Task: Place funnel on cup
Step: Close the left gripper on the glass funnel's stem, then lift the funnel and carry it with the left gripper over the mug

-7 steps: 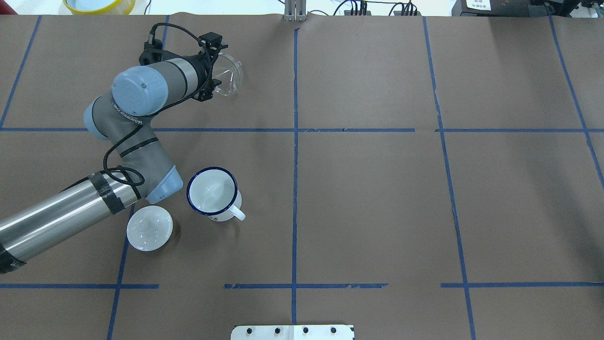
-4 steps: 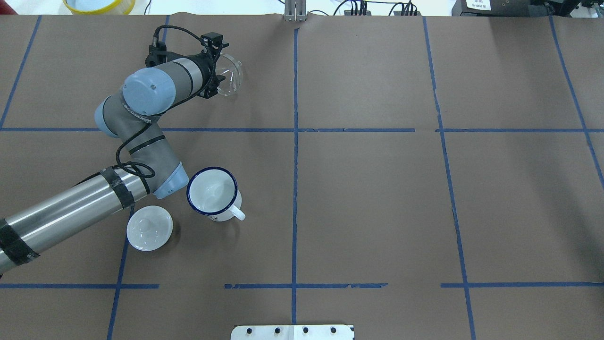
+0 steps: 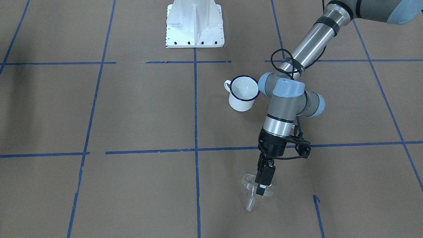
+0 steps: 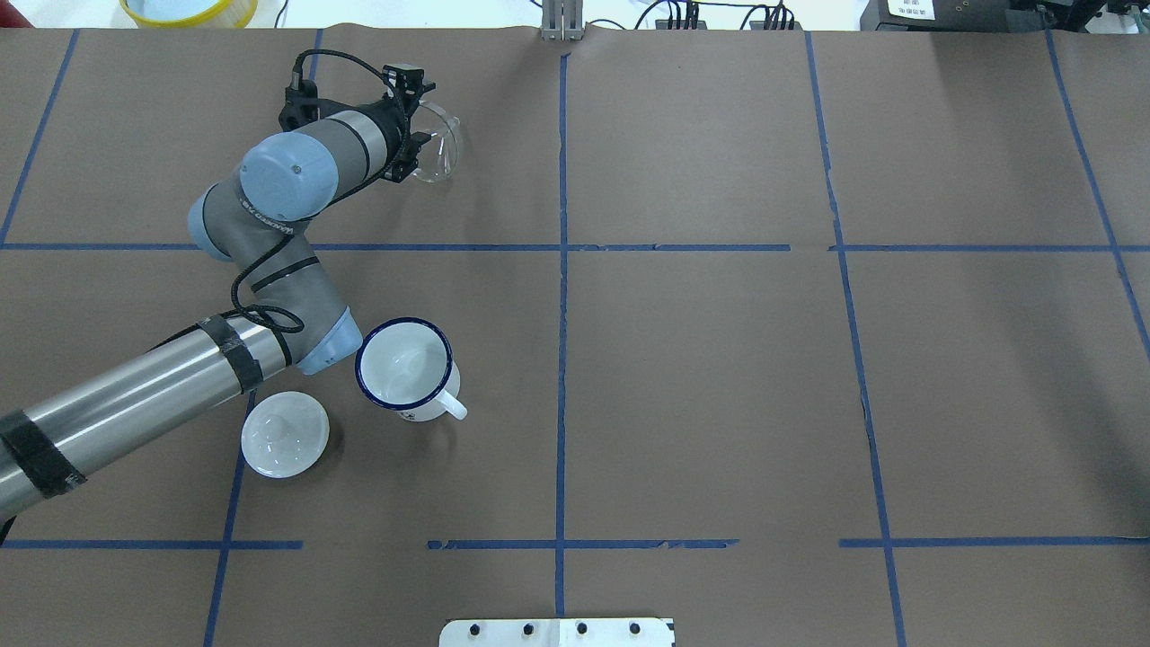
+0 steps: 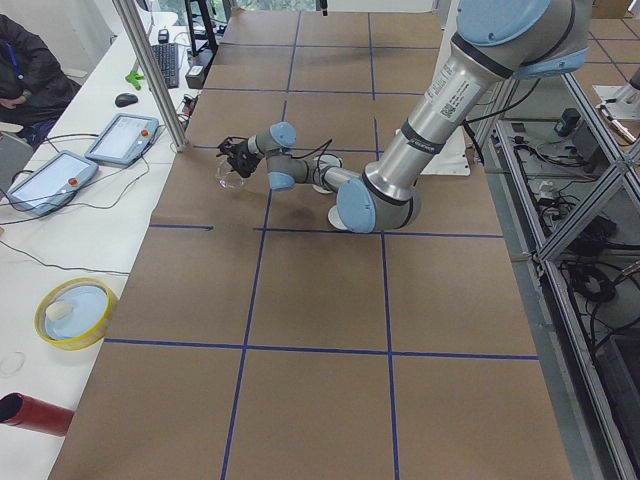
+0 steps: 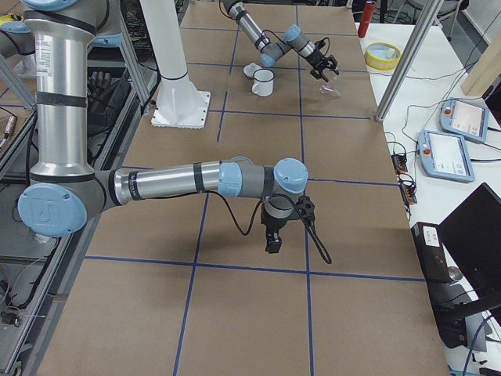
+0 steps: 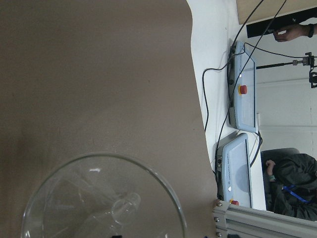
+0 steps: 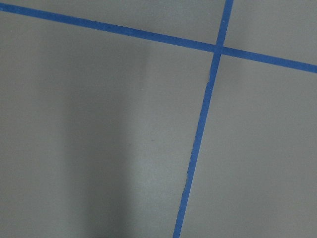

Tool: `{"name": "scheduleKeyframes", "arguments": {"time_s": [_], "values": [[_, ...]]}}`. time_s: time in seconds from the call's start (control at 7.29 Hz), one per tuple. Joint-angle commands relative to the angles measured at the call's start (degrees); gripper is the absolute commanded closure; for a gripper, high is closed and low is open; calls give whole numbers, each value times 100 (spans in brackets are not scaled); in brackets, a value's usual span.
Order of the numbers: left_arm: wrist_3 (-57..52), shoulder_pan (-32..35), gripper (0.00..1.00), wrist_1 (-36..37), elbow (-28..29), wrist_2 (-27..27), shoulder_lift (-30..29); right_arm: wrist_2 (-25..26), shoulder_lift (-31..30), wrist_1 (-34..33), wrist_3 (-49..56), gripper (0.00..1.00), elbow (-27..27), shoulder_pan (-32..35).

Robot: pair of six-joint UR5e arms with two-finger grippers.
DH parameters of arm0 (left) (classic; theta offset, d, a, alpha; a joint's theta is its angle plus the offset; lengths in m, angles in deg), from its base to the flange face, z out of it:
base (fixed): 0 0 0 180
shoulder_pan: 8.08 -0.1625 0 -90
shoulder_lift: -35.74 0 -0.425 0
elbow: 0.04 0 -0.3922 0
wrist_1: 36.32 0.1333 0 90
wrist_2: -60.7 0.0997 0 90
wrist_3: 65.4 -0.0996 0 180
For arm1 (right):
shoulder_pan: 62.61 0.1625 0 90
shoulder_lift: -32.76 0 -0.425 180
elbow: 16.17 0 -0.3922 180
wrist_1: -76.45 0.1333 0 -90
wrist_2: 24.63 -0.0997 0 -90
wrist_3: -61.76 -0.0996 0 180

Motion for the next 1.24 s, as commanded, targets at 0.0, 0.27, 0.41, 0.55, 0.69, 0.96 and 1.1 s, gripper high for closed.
{"name": "scheduleKeyframes", "arguments": {"time_s": [0.0,0.27,0.41,0.55,0.69,0.96,1.1], "values": [[1,0,73,-12,37,6,-20,0,0,1,0,0,0,0],[1,18,100,-82,37,6,-47,0,0,1,0,0,0,0],[1,35,100,-196,28,6,-47,0,0,-8,0,0,0,0],[1,114,100,-414,11,6,-64,0,0,1,0,0,0,0],[1,254,100,-460,-146,-29,-91,0,0,1,0,0,0,0],[-217,456,100,-356,-1004,-622,-56,0,0,1,0,0,0,0],[-375,466,100,376,-1566,-879,-21,0,0,1,0,0,0,0]]}}
